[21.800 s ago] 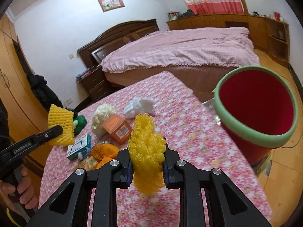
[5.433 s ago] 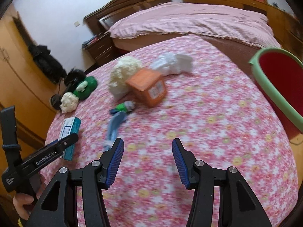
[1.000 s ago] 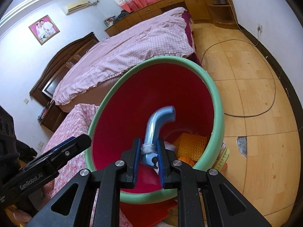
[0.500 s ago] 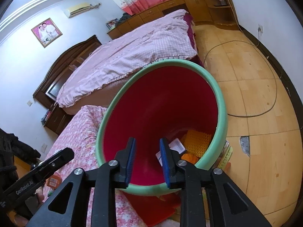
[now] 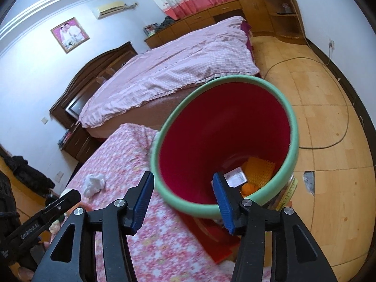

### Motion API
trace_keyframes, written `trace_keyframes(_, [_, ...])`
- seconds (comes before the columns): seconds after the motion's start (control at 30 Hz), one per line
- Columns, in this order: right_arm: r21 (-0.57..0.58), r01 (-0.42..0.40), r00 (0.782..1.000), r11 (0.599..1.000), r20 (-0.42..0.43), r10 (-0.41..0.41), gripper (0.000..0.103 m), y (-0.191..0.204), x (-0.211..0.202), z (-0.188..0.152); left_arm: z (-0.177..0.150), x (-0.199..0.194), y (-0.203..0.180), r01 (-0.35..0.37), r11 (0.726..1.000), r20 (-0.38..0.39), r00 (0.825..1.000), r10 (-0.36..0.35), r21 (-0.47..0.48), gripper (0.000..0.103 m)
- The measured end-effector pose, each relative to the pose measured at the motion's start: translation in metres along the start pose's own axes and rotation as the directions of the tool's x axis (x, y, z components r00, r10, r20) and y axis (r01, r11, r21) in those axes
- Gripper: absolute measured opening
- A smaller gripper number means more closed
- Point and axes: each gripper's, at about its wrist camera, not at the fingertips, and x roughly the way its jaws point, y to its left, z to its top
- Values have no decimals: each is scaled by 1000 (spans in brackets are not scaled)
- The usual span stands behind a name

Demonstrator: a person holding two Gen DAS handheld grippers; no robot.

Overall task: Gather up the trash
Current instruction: 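Withdraw both open tools from the bucket back toward the bed, then close the left tool on the cream paper ball while the right tool grasps the orange box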

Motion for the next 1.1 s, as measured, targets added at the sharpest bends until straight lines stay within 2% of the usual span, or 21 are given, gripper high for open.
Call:
trace_keyframes(0.23, [-52, -36, 999, 998, -15, 35, 55, 31, 2, -13, -6, -25, 38, -60, 997, 27, 998, 61, -58, 61])
trace_keyframes(0.37, [-73, -73, 997, 995, -16, 72, 65, 48, 2, -18, -11, -39, 63, -102, 991, 43, 993, 107, -88, 61])
trace_keyframes(0.6, [-133, -87, 995, 987, -52, 81, 65, 79, 13, -28, -19, -59, 107, -165, 975, 61, 983, 176, -148, 61])
trace_keyframes(1.1, [-263, -96, 990, 960, -129, 64, 65, 143, 39, -47, -33, -79, 211, -311, 904, 45, 940, 338, -293, 61])
